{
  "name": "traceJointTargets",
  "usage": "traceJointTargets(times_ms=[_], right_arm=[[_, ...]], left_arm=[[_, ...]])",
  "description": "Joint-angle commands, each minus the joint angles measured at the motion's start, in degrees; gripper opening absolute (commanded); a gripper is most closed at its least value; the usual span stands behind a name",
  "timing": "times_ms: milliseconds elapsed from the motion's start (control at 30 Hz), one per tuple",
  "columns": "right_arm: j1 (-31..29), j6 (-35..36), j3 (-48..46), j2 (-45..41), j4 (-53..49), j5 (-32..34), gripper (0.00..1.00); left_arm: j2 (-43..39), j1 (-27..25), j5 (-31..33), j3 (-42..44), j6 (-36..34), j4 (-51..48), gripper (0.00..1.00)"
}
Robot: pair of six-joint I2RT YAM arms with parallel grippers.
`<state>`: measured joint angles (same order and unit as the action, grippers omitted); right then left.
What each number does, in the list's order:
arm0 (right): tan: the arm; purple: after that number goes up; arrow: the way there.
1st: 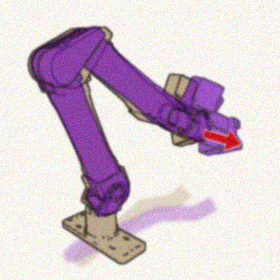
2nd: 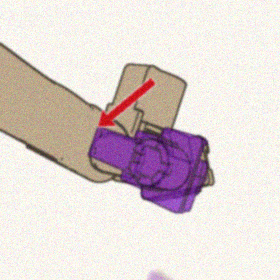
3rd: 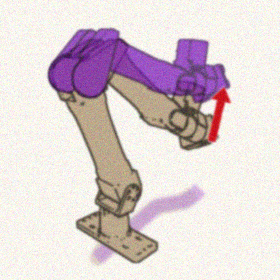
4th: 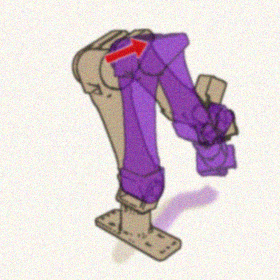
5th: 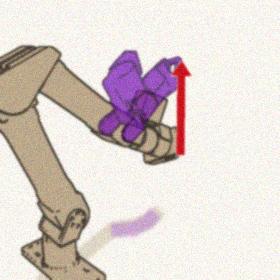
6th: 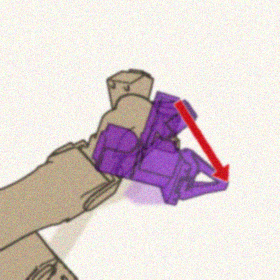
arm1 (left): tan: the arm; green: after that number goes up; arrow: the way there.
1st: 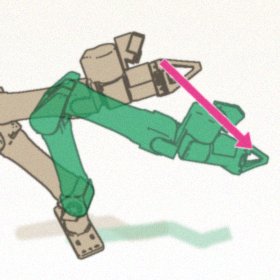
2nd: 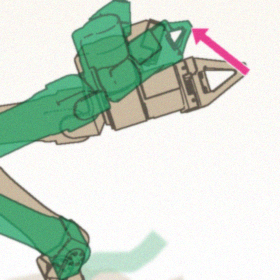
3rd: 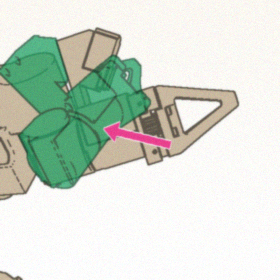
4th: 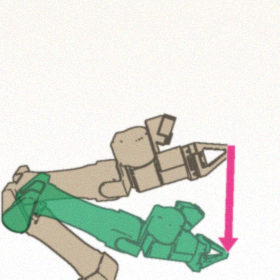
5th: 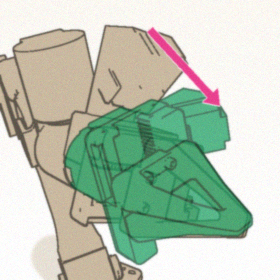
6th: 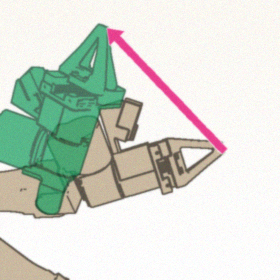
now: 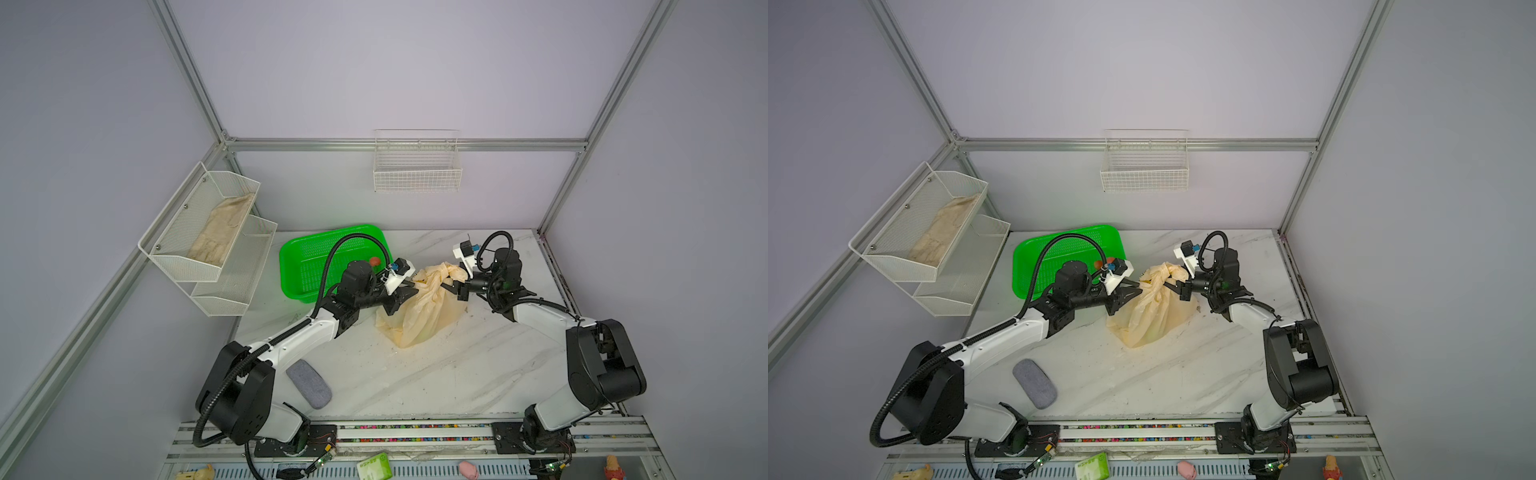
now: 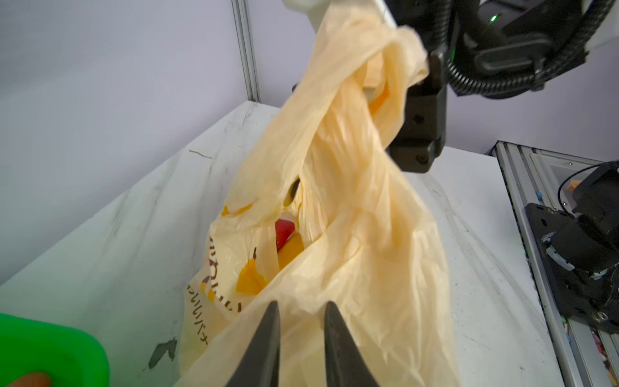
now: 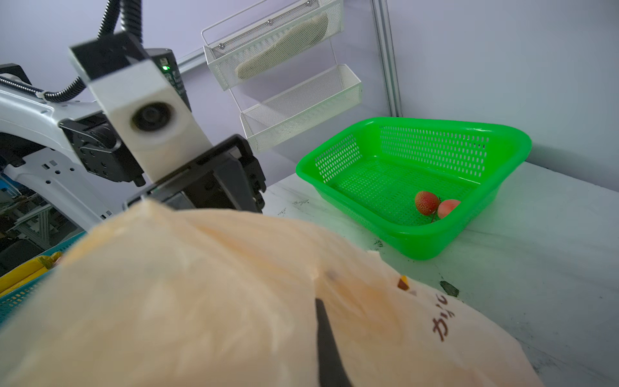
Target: Place the fake fruits into the plastic bag and tie a complex knot
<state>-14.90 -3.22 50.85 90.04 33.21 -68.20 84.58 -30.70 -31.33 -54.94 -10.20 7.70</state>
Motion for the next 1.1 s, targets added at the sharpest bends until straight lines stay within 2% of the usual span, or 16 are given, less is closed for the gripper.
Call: traceJointTargets(times_ms=[0,133,267,533,900,1067], right_arm=[[-0.3,-1.5,0.3,-2.2,3.4,-0.8,0.0],[-0.8,-5.6,-0.9,-2.3,8.8,-0.5,0.0],[-0.8,-9.8,-2.5,-2.3,14.5,0.1,0.0],[-1.4,-18.9,-4.1,-0.8,27.0,1.5,0.0],[-3.6,-19.5,-3.1,2.1,27.9,2.1,0.0],[-3.6,-16.0,-3.1,2.9,24.9,0.8,0.0]], left_arm=[[1.1,0.1,-1.7,-7.8,-3.2,-1.0,0.23],[4.0,-0.1,-5.6,-8.0,-0.7,2.5,0.22],[6.9,-1.0,-8.7,-7.6,6.1,10.5,0.22],[9.8,-4.0,-6.6,-4.4,13.1,22.1,0.23],[12.2,-4.1,-2.9,-2.8,16.3,28.3,0.24],[10.0,-3.8,-1.3,0.6,12.9,27.6,0.31]])
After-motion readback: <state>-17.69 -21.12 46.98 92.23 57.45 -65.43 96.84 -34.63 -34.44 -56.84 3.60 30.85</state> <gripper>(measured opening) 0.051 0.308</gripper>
